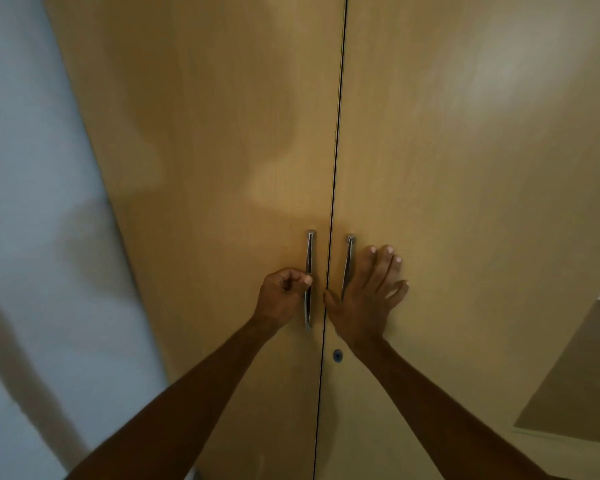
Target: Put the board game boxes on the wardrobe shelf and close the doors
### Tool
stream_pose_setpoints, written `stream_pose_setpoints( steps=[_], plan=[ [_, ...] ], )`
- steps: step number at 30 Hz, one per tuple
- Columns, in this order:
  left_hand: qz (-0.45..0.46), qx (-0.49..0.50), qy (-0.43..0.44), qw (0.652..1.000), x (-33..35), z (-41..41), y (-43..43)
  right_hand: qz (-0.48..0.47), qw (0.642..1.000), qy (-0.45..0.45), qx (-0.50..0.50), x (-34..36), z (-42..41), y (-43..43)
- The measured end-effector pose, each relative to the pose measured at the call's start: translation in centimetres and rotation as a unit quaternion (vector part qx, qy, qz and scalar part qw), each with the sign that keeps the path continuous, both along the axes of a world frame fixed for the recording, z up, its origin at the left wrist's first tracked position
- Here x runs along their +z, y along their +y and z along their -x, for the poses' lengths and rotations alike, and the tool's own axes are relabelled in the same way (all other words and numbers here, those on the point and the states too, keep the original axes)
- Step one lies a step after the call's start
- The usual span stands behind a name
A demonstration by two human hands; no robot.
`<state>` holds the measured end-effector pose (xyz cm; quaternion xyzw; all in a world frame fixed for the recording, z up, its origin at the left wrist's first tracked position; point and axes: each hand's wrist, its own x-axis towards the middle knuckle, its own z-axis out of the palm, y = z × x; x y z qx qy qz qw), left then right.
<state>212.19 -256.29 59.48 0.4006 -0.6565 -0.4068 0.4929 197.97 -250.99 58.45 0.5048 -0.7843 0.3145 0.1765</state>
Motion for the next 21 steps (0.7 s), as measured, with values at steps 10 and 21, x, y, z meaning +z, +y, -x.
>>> stream_pose_setpoints(
  steps=[10,21],
  plan=[
    [0.013,0.038,-0.041,0.998,-0.4,-0.2,0.5,-0.013,1.000,0.007,0.027,-0.5,0.5,-0.3],
    [0.145,0.205,-0.383,0.889,-3.6,-9.1,10.6,-0.032,0.973,-0.017,0.227,-4.7,0.5,4.9]
  ],
)
